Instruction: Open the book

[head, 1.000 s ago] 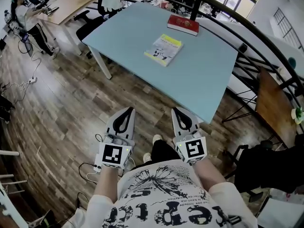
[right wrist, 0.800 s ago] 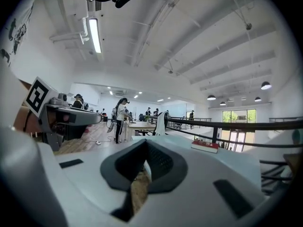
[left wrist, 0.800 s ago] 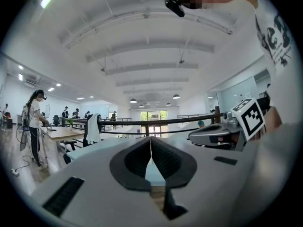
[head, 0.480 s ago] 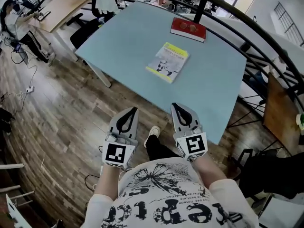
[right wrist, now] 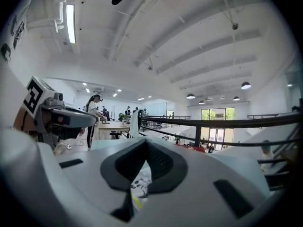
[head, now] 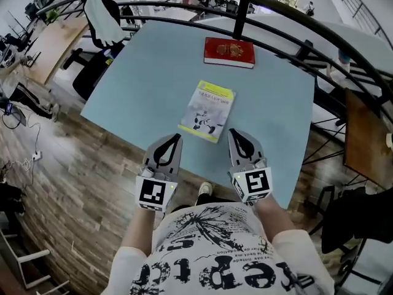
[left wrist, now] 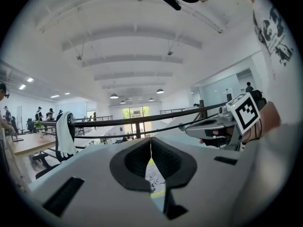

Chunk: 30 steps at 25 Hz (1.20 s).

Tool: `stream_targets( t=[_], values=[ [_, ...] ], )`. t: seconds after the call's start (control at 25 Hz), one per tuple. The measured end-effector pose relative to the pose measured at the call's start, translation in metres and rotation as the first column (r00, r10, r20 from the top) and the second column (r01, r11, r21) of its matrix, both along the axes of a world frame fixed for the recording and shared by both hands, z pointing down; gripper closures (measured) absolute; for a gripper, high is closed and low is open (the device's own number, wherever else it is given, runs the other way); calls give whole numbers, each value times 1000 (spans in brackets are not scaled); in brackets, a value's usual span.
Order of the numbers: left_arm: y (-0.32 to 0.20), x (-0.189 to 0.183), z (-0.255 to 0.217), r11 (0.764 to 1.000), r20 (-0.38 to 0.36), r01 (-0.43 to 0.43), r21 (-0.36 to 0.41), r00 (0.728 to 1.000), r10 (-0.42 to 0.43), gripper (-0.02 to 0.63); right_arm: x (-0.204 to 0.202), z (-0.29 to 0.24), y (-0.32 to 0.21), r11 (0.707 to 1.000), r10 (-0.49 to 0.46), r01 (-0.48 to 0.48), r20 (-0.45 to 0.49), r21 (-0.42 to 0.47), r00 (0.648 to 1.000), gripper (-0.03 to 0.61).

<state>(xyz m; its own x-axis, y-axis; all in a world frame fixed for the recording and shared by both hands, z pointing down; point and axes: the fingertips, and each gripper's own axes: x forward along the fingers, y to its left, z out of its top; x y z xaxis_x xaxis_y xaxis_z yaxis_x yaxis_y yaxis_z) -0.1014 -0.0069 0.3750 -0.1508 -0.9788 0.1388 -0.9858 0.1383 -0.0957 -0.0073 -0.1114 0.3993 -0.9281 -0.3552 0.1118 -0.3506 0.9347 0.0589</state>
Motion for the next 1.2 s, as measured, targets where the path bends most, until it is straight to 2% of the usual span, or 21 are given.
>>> stream_targets(
  t=[0.12,0.32,0.48,0.56,0.64,0.84,0.96,1.08,1.16,1.2],
  values=[
    [-23,-13,1,999,6,-37,-4,999,37,594,-7,-7,-18,999,35,-35,6,9,999,568],
    [-63,-13,19,987,4,-157,-34,988,157,594,0,2,-41,990,141,-141,-26,5,990,568],
    [-93,-18,38,962,-28,-264,-76,965,262,594,3,8,-51,972,236,-236,-51,-4,970,568],
    [-106,-18,54,936,-65,-333,-117,943,327,594,4,13,-54,955,295,-297,-66,-18,953,568],
    [-114,-12,75,890,-102,-421,-177,907,409,594,6,21,-55,933,353,-357,-85,-38,932,568],
    [-120,5,134,735,-162,-591,-332,804,573,594,5,46,-49,876,458,-473,-142,-94,877,568],
    [-114,13,172,620,-179,-655,-432,736,653,582,2,56,-41,851,494,-513,-160,-116,855,568],
    [-107,18,203,500,-172,-689,-525,661,730,510,0,62,-33,832,518,-540,-172,-129,838,568],
    [-106,22,220,434,-182,-699,-569,622,762,481,2,64,-31,815,541,-564,-172,-133,823,568],
    [-106,23,227,410,-187,-700,-585,608,771,472,5,64,-30,804,555,-577,-170,-140,814,568]
  ],
)
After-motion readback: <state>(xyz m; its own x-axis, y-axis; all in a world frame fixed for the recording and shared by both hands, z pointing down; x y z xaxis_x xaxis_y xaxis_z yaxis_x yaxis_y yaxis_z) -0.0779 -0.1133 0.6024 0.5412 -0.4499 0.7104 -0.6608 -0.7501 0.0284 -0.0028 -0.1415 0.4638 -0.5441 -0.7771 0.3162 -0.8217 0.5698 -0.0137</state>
